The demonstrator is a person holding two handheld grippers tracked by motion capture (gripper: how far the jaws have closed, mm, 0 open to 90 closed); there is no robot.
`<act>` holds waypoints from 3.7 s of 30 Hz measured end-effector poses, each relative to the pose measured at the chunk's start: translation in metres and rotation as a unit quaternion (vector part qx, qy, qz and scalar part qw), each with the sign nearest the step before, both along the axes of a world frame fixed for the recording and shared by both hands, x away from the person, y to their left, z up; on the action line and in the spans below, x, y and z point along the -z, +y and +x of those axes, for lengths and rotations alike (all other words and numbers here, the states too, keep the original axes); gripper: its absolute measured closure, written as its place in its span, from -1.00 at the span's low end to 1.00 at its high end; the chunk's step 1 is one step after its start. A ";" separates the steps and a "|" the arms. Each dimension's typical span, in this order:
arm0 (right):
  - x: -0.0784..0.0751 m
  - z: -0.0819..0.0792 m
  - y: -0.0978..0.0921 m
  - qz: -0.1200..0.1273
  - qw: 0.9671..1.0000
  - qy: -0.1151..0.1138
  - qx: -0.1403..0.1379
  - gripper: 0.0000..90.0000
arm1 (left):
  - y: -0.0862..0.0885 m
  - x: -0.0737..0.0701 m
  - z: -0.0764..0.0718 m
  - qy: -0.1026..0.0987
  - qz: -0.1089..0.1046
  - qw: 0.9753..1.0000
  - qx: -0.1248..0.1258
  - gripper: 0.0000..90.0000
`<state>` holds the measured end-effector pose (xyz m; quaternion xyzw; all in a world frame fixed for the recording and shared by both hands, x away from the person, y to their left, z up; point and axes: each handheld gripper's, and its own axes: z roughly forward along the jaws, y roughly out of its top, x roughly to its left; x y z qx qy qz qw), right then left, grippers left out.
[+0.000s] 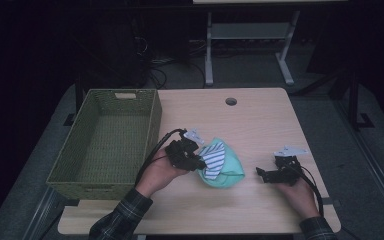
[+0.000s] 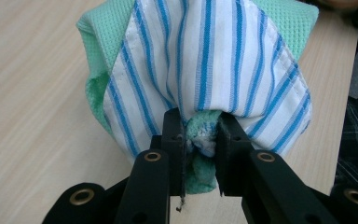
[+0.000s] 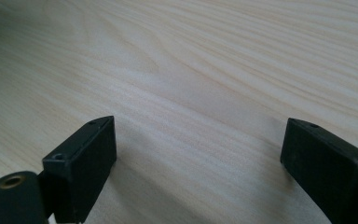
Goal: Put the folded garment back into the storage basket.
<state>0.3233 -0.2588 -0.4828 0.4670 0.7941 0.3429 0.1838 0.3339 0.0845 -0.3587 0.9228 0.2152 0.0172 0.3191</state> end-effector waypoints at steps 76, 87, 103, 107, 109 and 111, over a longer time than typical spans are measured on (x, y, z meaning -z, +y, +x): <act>0.000 -0.001 0.000 0.001 1.000 0.001 0.007 -0.78 | 0.235 -0.025 0.015 -0.071 0.035 0.941 -0.328 0.66; 0.000 -0.001 0.000 0.001 1.000 0.001 0.007 -0.78 | 0.241 0.009 0.029 -0.044 0.057 0.940 -0.333 0.64; 0.000 -0.001 0.000 0.001 1.000 0.001 0.007 -0.78 | 0.241 0.041 0.040 -0.008 0.087 0.940 -0.329 0.52; 0.000 -0.002 0.000 0.001 1.000 0.001 0.007 -0.77 | 0.242 0.041 0.040 -0.013 0.082 0.940 -0.330 0.25; 0.000 -0.001 0.000 0.001 1.000 0.001 0.007 -0.77 | 0.242 0.040 0.039 -0.022 0.079 0.939 -0.334 0.13; 0.000 -0.001 0.000 0.001 1.000 0.001 0.007 -0.77 | 0.242 0.039 0.039 -0.023 0.073 0.940 -0.333 -0.02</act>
